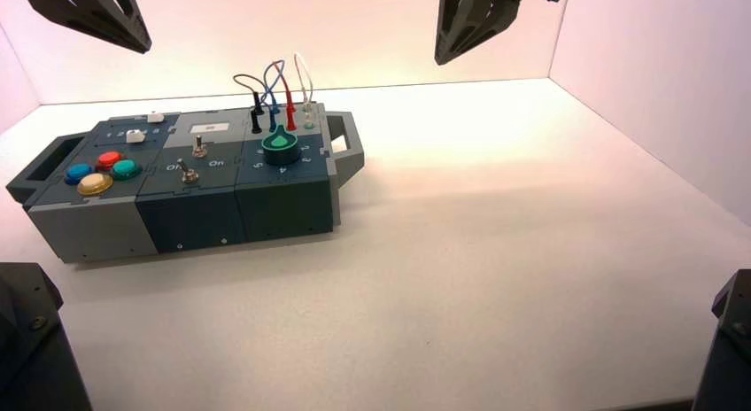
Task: Push the green button with the right gripper.
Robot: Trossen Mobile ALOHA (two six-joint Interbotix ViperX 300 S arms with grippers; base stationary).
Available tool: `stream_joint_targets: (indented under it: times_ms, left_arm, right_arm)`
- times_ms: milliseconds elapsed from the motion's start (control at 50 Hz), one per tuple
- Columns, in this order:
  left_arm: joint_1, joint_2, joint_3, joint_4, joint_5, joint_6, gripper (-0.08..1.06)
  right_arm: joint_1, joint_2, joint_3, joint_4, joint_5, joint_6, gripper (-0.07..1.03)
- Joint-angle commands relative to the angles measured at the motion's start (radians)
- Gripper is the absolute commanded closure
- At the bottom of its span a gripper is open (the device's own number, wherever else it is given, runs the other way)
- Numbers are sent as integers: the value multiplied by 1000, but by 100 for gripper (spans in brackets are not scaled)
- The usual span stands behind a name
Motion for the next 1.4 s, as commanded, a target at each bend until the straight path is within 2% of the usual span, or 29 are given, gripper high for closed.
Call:
stream_joint_targets:
  times_ms: [20, 360, 520, 800, 1000, 1200, 1340, 1400]
  left_arm:
    - [5, -2, -25, -2, -3, 5, 101]
    - [5, -5, -21, -2, -3, 5, 101]
    - [12, -15, -32, 2, -9, 3, 101]
    - [107, -28, -57, 3, -14, 2, 100]
    - [146, -37, -61, 3, -17, -5, 96]
    - [209, -49, -67, 3, -17, -14, 90]
    - [258, -63, -80, 8, -12, -11, 90]
    - [281, -61, -89, 20, -11, -8, 90]
  right_arm:
    - [8, -9, -20, 3, -11, 0, 99]
    - [6, -9, -21, 3, -8, 2, 99]
    - [6, -9, -41, 3, 11, -8, 99]
    - [41, 6, -117, -3, 77, -37, 99]
    - [107, 60, -193, -26, 140, -66, 99]
    - [160, 120, -250, -28, 144, -94, 99]
    - [192, 156, -287, -26, 152, -97, 99]
    - [212, 176, -305, -26, 152, -97, 99]
